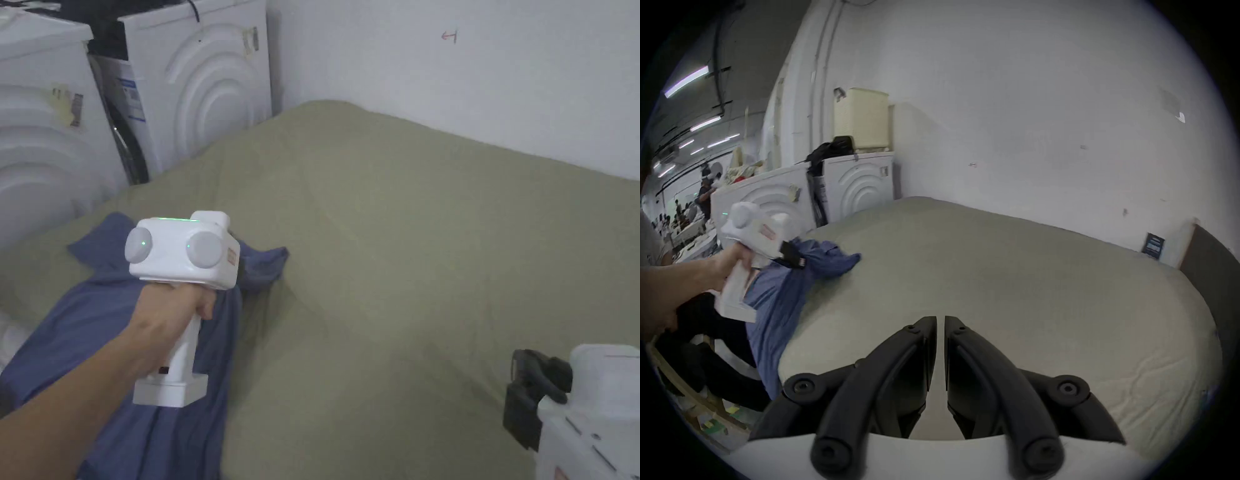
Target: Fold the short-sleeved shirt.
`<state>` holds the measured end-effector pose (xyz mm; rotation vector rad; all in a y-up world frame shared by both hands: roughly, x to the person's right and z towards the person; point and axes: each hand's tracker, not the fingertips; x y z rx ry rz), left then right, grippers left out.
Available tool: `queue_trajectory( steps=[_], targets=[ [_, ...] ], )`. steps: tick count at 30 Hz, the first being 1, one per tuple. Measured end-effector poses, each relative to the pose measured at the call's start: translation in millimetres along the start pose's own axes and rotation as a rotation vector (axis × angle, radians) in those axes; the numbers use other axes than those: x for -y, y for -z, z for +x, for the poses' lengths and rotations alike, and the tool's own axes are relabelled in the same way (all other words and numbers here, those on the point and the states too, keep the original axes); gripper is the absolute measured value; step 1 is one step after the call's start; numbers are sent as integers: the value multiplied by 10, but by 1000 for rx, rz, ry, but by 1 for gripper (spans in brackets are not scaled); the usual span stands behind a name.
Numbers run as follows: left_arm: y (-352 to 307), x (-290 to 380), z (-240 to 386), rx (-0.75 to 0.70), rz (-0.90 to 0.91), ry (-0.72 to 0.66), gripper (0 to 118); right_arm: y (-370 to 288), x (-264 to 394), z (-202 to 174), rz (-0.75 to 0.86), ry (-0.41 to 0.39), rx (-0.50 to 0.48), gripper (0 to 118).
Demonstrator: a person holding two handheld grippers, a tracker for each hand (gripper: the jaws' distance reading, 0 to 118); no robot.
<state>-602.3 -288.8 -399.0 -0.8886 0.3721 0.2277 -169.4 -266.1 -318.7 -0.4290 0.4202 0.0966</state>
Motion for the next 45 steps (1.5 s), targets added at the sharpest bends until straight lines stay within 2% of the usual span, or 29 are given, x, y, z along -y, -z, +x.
queue_trajectory(
  steps=[6, 13, 18, 21, 23, 27, 31, 36, 37, 38, 39, 40, 41, 42, 43, 45],
  targets=[
    [-747, -114, 1271, 189, 100, 194, 1, -548, 49, 805, 21, 44, 150, 11],
    [-1354, 247, 3236, 503, 148, 396, 1, -1292, 185, 1705, 29, 110, 340, 11],
    [-1417, 631, 4625, 695, 106, 508, 1, -1673, 362, 2238, 21, 144, 467, 11],
    [-1407, 1006, 5334, 797, 58, 559, 1, -1798, 488, 2542, 10, 191, 535, 11],
    [-1179, 1236, 5752, 807, 1, 619, 1, -1840, 585, 2735, -8, 219, 565, 11],
    [-710, 1819, 6056, 765, -140, 668, 1, -1812, 774, 2993, -40, 245, 595, 11],
    [-278, 2240, 6045, 617, -258, 710, 1, -1734, 921, 3112, -76, 284, 598, 11],
    [-183, 2190, 6016, 654, -234, 691, 2, -1627, 1012, 3111, -93, 281, 595, 11],
    [-210, 2164, 6016, 644, -220, 689, 6, -1612, 1012, 3103, -95, 293, 587, 11],
    [-233, 2135, 6007, 633, -193, 682, 36, -1604, 1011, 3084, -93, 300, 581, 11],
    [-368, 2128, 5936, 647, -181, 684, 80, -1599, 1006, 3060, -93, 301, 579, 11],
    [-424, 2108, 5907, 644, -180, 694, 116, -1603, 1000, 3026, -93, 300, 576, 11],
    [-543, 2074, 5824, 657, -126, 693, 117, -1611, 987, 2992, -92, 297, 571, 11],
    [-616, 1995, 5784, 649, -111, 667, 112, -1621, 971, 2957, -90, 291, 563, 11],
    [-486, 1900, 5738, 647, -106, 648, 110, -1628, 951, 2921, -88, 282, 559, 11],
    [-648, 1773, 5516, 647, -35, 592, 105, -1665, 887, 2835, -81, 274, 559, 11]
  ],
)
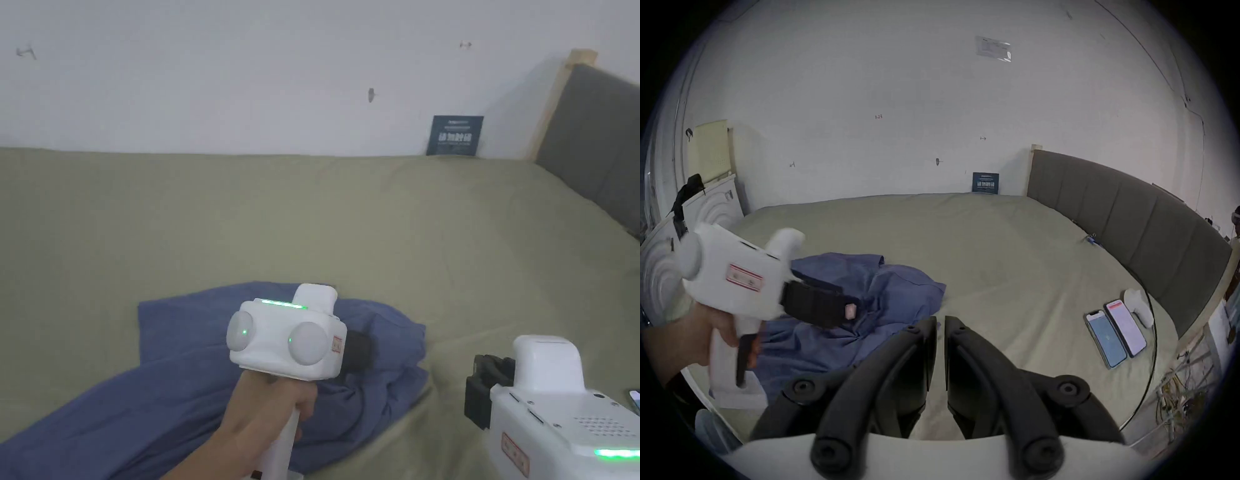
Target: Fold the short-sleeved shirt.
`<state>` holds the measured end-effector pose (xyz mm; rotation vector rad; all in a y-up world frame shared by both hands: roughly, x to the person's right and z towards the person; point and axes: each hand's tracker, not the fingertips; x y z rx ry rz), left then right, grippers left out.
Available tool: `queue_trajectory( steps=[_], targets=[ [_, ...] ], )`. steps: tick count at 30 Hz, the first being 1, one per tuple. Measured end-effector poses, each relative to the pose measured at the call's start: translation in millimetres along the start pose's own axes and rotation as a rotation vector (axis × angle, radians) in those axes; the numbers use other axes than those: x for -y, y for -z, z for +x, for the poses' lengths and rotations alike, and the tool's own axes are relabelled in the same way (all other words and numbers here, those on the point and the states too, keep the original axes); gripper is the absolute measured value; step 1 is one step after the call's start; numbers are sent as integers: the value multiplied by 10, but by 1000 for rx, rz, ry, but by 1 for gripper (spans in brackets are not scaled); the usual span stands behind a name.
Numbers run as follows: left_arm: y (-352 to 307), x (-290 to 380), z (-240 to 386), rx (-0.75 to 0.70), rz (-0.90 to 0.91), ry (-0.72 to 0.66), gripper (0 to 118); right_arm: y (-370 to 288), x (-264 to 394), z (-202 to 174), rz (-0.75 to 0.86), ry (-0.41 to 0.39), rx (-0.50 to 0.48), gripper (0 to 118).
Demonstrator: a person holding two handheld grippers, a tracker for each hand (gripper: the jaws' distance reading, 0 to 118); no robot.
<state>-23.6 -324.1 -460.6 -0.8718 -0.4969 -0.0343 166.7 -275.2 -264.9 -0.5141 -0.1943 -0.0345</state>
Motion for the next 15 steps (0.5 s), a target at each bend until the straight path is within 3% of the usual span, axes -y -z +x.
queue_trajectory(
  steps=[1, 2, 3, 4, 10, 15],
  targets=[
    [-204, 12, -78, 4, 44, 3, 94, -64, -26, -24, 15, 5, -15, 11],
    [-397, 103, -168, -21, 79, 18, 64, -118, -47, -53, 25, 9, -20, 11],
    [-598, 154, -222, -56, 128, 38, 26, -170, -66, -80, 38, 10, -23, 11],
    [-809, 249, -300, -138, 197, 63, 1, -234, -87, -114, 52, 9, -30, 11],
    [-2283, 1080, -767, -317, 390, 17, 0, -552, -88, -357, 116, -3, -59, 11],
    [-2839, 1693, -1306, -411, 322, -80, 0, -686, -7, -544, 126, -17, -101, 11]
  ],
)
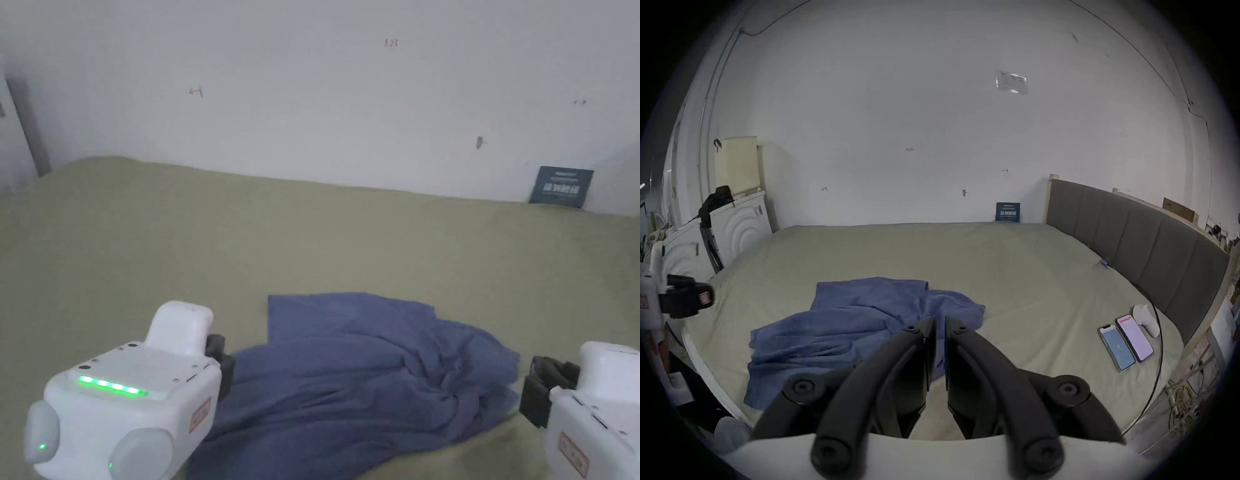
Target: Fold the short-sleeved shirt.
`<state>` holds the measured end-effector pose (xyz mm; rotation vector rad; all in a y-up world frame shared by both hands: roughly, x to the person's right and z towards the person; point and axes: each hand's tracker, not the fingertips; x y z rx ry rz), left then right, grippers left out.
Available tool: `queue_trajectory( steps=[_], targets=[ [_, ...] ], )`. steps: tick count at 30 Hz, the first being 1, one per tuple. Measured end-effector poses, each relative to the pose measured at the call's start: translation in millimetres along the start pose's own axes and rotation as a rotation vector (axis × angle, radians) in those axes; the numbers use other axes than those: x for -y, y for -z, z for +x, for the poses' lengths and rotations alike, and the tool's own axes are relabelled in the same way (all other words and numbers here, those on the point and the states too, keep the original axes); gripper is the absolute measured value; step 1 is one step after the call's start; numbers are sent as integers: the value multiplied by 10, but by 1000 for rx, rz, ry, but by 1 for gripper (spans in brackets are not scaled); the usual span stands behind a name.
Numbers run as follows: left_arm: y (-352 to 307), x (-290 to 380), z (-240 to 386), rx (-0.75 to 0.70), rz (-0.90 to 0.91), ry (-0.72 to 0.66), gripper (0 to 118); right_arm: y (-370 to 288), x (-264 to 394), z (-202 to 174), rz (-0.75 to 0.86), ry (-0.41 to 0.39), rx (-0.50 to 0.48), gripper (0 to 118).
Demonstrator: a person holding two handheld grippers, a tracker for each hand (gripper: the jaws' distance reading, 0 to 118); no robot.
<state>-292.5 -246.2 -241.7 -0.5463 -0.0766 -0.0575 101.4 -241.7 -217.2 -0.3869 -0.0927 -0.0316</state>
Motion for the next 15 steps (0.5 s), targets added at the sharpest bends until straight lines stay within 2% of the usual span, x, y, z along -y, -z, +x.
queue_trajectory(
  steps=[6, 12, 15],
  targets=[
    [-307, 178, -333, -60, -7, -53, 0, -7, 88, -187, -25, -4, -29, 11],
    [135, 65, -494, -39, -53, -97, 0, 104, 118, -341, -40, -19, -44, 11],
    [645, 82, -641, -1, -169, -173, 0, 209, 145, -386, -44, -28, -54, 11]
  ],
)
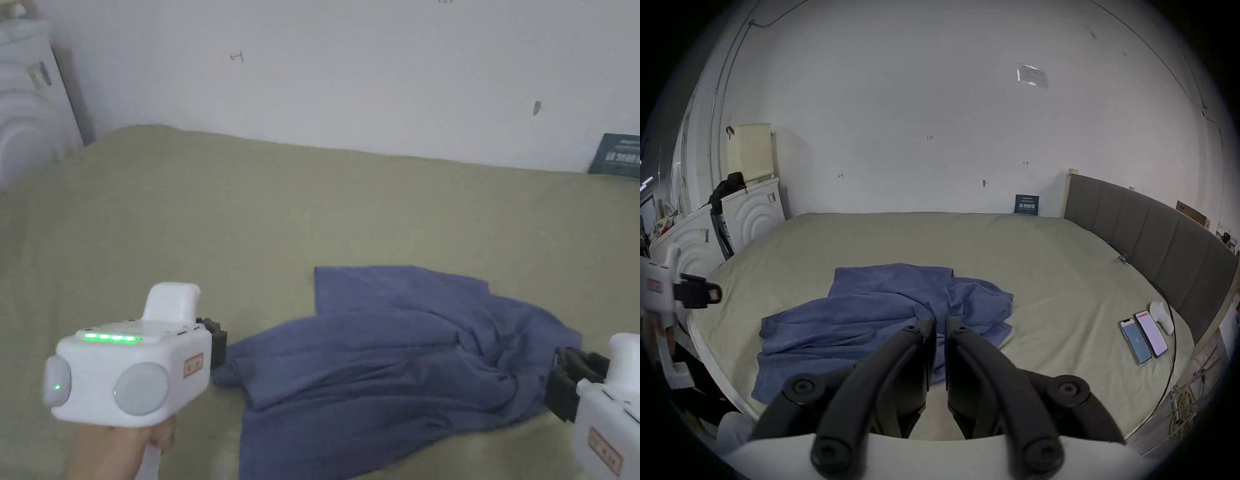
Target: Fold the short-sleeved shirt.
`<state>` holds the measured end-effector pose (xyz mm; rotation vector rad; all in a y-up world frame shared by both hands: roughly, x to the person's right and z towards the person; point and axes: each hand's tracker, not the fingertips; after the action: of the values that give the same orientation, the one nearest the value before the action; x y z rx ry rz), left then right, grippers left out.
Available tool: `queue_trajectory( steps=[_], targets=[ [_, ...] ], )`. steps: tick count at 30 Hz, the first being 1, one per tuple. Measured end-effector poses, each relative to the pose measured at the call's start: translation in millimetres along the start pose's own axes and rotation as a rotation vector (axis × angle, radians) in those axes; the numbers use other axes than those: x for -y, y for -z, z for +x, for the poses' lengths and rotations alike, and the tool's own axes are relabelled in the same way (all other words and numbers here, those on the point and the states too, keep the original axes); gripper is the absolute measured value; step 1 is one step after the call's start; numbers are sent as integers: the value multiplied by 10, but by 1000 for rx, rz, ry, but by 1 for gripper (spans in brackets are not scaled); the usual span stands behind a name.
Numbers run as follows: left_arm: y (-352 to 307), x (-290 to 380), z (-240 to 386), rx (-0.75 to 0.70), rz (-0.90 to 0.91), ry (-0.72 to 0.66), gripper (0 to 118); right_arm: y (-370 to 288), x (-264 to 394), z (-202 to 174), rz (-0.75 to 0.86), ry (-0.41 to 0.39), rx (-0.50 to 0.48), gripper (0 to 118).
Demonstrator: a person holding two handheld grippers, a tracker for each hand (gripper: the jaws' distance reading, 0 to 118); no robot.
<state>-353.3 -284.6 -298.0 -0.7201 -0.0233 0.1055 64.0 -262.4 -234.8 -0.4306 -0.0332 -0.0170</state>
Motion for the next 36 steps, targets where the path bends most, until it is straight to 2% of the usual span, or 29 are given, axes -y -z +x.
queue_trajectory(
  steps=[2, 6, 7, 8, 9, 10, 12, 13, 15, 16, 17, 19, 20, 21, 22, 23, 24, 30, 36],
  targets=[
    [366, -20, -95, -12, -64, -52, 0, 90, 33, -23, -10, 0, 0, 11],
    [1021, -25, -226, -63, -187, -53, 2, 287, 131, -75, -56, -16, 4, 11],
    [1138, -37, -240, -66, -209, -51, 13, 337, 151, -84, -70, -16, 0, 11],
    [1128, -9, -159, -82, -240, -45, 61, 385, 173, -90, -80, -13, -6, 11],
    [1221, -15, -137, -108, -280, -20, 101, 436, 204, -98, -89, -12, -5, 11],
    [1327, 3, -113, -136, -325, 1, 118, 487, 227, -107, -101, -14, -5, 11],
    [1368, -13, -46, -211, -304, 56, 109, 562, 263, -112, -121, -7, -5, 11],
    [1413, -24, -16, -235, -307, 92, 109, 593, 285, -111, -132, 5, -7, 11],
    [1443, -23, 33, -214, -347, 71, 104, 647, 315, -95, -152, 17, -9, 11],
    [1487, 99, -62, -198, -353, 49, 98, 671, 332, -88, -160, 17, -5, 11],
    [1454, 116, -60, -191, -344, 46, 86, 698, 355, -75, -168, 14, -3, 11],
    [1380, 98, -30, -160, -346, 38, 53, 760, 377, -35, -185, 6, 3, 11],
    [1357, 53, 40, -114, -351, 45, 46, 791, 382, -4, -192, 6, 6, 11],
    [1327, 38, 110, -96, -352, 93, 46, 818, 390, 23, -201, 11, 14, 11],
    [1306, 35, 183, -73, -342, 117, 14, 847, 390, 68, -208, 21, 21, 11],
    [1298, 41, 230, -115, -330, 146, 4, 879, 391, 128, -213, 35, 27, 11],
    [1279, 21, 303, -123, -335, 174, 4, 918, 391, 192, -221, 40, 39, 11],
    [1389, 11, 184, -82, -356, 98, 4, 1306, 212, 830, -281, 73, 147, 11],
    [1415, 25, 196, -67, -355, 115, 4, 1958, -92, 1348, -368, 129, 144, 11]
  ],
)
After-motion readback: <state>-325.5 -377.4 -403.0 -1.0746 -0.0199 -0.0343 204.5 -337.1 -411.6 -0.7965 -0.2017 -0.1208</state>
